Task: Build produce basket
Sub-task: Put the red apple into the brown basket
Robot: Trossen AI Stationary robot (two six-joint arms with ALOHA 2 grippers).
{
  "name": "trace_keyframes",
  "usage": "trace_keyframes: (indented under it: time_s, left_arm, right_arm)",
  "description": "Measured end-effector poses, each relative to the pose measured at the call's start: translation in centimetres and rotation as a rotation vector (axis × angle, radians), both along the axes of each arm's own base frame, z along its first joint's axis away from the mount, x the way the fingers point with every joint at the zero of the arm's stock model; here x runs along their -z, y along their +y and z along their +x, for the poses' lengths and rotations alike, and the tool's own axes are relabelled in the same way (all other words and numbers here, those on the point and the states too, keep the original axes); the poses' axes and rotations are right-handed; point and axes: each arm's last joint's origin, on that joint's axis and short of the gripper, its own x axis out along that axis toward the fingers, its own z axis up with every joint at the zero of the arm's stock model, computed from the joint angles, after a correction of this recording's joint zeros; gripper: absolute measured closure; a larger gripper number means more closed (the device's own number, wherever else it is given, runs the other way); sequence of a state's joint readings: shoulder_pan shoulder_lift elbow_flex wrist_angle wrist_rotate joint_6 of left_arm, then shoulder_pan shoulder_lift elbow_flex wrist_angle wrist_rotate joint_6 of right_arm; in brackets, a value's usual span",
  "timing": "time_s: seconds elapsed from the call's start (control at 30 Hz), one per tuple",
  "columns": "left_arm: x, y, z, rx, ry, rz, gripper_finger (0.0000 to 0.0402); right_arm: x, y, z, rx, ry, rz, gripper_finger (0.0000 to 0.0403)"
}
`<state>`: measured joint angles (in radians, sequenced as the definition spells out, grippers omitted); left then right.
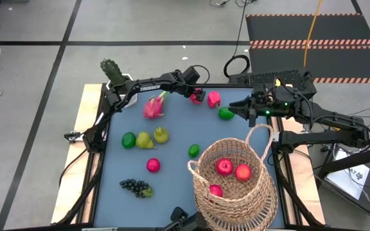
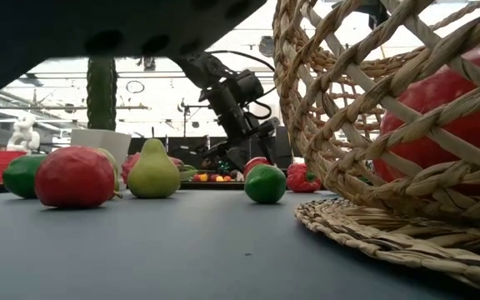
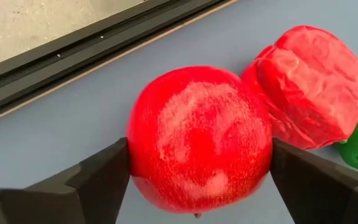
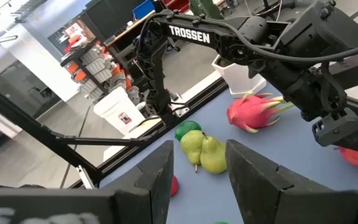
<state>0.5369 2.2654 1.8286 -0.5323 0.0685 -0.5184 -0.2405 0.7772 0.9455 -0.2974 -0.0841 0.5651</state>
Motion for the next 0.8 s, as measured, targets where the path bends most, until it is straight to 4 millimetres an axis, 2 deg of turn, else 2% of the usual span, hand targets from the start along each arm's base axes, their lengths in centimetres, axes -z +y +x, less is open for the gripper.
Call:
trace_keyframes:
  time_s: [0.17, 0.3, 0.53, 0.8]
  left_arm:
    - [-0.5, -0.2, -0.3, 0.001, 0.006, -0.003, 0.0046]
    - [-2.3, -0.4, -0.6, 0.023, -0.025, 0.017, 0.0053]
    - [-7.7, -2.0, -1.5, 0.13, -0.134, 0.04, 0.005]
    - [-15.4, -6.6, -3.9, 0.323, -0.259, 0.084, 0.0049]
  right_arm:
    - [0.0, 0.0, 0.0, 0.0, 0.001, -0.001, 0.0264]
    - [0.2, 0.0, -0.1, 0.0, 0.02, 0.004, 0.0264]
    - [0.3, 0.0, -0.2, 0.002, 0.034, 0.012, 0.0264]
    - [0.2, -0.1, -0.2, 0.033, 0.031, -0.013, 0.0264]
